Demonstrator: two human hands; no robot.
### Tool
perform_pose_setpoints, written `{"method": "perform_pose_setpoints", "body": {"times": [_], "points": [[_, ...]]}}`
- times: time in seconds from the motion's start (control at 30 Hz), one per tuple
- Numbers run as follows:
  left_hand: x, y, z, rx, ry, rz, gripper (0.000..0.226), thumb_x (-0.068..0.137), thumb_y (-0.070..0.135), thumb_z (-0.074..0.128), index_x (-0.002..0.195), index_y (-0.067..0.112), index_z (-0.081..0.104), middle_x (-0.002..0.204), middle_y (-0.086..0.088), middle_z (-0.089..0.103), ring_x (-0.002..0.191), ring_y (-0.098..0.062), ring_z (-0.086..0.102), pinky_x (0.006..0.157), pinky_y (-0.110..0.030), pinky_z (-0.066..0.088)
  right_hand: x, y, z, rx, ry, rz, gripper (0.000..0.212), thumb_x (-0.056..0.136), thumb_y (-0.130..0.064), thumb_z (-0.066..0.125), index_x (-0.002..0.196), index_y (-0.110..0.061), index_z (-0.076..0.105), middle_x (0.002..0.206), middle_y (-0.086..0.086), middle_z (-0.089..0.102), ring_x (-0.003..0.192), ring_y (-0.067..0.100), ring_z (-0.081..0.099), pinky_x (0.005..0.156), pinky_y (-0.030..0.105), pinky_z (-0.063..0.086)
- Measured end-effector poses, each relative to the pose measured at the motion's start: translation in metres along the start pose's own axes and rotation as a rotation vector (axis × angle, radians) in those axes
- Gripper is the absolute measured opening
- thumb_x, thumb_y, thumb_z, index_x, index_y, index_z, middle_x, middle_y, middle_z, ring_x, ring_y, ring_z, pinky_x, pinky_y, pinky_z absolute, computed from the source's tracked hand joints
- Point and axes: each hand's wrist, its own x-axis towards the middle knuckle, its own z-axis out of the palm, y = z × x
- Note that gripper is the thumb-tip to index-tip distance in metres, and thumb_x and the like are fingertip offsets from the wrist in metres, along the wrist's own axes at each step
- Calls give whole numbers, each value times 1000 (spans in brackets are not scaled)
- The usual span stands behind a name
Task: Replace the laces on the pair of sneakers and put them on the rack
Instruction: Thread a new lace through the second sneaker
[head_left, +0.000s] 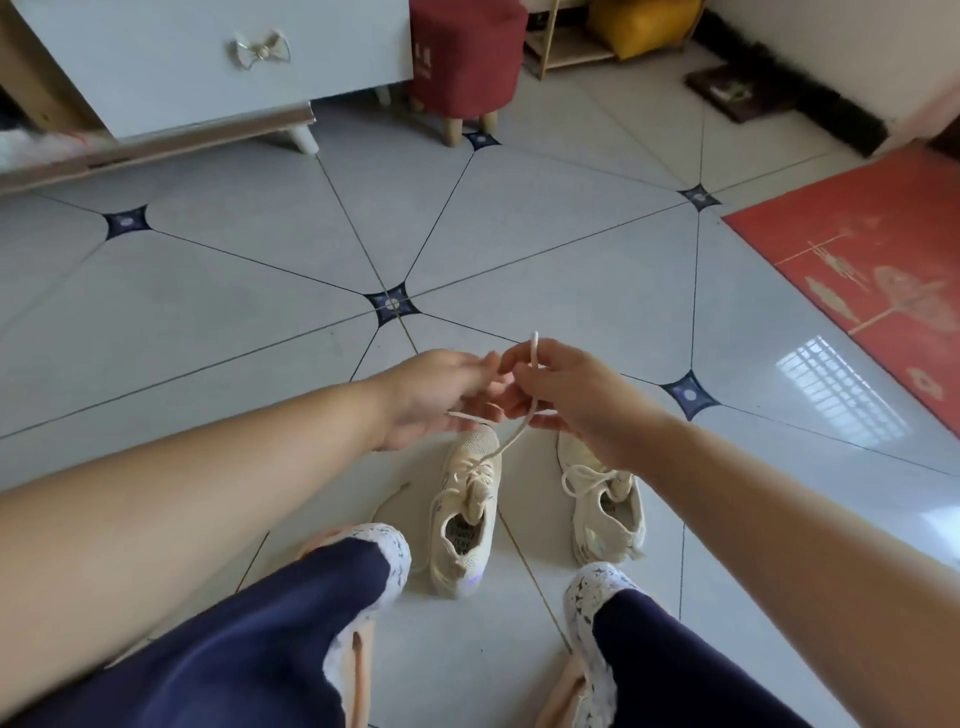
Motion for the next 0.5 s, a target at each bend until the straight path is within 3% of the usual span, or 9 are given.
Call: {"method": "perform_pose_setpoints", "body": {"times": [0.07,0.13,0.2,0.3,0.4,0.5], "points": [[-15,16,6,-74,-81,3,32,91,37,44,97,10,59,85,-7,61,80,-19,59,79,-31,43,-15,-6,1,-165,20,-71,21,95,-8,42,88,-6,61,69,-3,61,63,7,55,61,13,44],[-29,30,13,-57,-61,1,31,90,34,49,97,6,57,84,-11,60,75,-21,57,78,-31,45,-30,-10,6,-318,8,-124,21,94,-7,43,88,1,62,68,-7,61,65,7,56,64,13,44],[-41,40,22,-70,39,39,20,92,24,51,98,6,57,86,-8,63,73,-18,59,77,-29,49,-44,-10,14,-506,-29,-136,23,94,-12,42,89,-10,65,74,-9,62,74,8,58,72,13,44],[-56,52,34,-146,109,122,3,92,8,52,93,7,55,85,-7,65,72,-16,61,72,-28,52,-61,-12,20,-730,-60,-108,26,95,-19,41,96,-25,66,89,-12,63,85,5,56,67,6,39],[-67,54,41,-148,143,138,12,91,-1,50,82,6,55,76,-7,63,53,-11,56,52,-22,52,-73,-16,19,-837,-31,-89,22,95,-31,45,100,-29,66,104,-6,64,92,12,55,76,25,42],[-71,46,49,17,137,136,17,92,1,48,80,6,60,71,-5,61,44,-7,49,45,-18,47,-80,-13,15,-921,-19,-68,25,93,-39,49,109,-27,64,109,-4,62,84,11,50,69,23,37]]}}
